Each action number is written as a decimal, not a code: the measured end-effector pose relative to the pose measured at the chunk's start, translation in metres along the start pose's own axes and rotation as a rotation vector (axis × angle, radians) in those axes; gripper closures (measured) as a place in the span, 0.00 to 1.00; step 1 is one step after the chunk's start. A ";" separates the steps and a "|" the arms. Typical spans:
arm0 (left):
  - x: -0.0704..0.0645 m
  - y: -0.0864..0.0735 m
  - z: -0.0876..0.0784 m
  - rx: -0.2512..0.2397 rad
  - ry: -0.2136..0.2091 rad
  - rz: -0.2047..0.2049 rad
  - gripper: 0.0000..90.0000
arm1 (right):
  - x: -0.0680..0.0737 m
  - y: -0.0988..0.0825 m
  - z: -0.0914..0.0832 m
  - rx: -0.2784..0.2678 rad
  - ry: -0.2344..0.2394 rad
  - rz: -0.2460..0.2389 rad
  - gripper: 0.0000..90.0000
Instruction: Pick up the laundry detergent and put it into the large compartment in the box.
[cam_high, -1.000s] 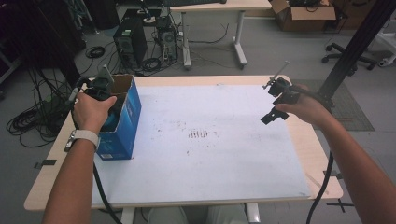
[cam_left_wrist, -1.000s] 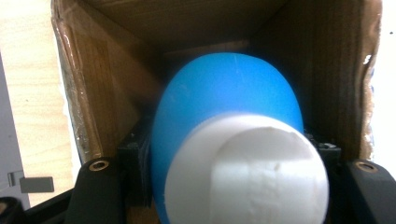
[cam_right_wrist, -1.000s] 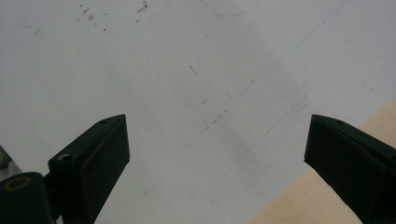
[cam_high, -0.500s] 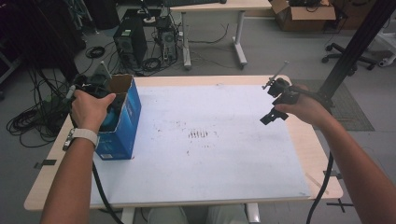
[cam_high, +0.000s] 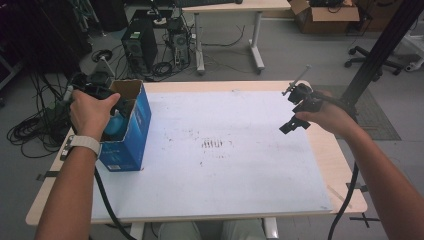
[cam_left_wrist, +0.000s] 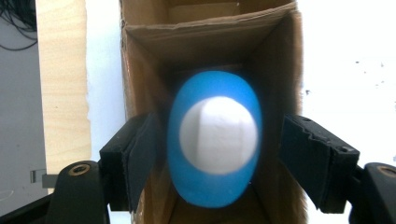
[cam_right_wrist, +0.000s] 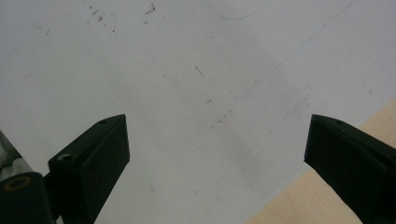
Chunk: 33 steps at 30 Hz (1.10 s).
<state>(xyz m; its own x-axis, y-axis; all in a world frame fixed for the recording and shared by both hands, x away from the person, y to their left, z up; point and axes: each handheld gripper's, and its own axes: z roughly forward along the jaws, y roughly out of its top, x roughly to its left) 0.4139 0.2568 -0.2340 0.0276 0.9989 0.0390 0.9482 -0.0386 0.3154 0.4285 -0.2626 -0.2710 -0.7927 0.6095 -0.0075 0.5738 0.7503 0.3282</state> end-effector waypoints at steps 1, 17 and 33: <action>0.000 0.000 -0.003 -0.005 -0.002 0.002 0.31 | 0.001 0.000 0.000 -0.002 0.000 -0.002 0.07; -0.009 -0.007 -0.070 -0.101 -0.068 0.042 0.30 | 0.010 0.002 -0.009 -0.018 -0.006 -0.018 0.07; -0.048 -0.015 -0.101 -0.110 -0.112 0.218 0.29 | 0.014 0.000 -0.013 -0.030 -0.006 -0.026 0.07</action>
<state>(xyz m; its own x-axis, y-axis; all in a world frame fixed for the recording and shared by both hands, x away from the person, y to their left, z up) 0.3661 0.2063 -0.1454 0.2677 0.9634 0.0141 0.8762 -0.2495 0.4123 0.4147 -0.2570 -0.2583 -0.8058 0.5918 -0.0218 0.5469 0.7577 0.3560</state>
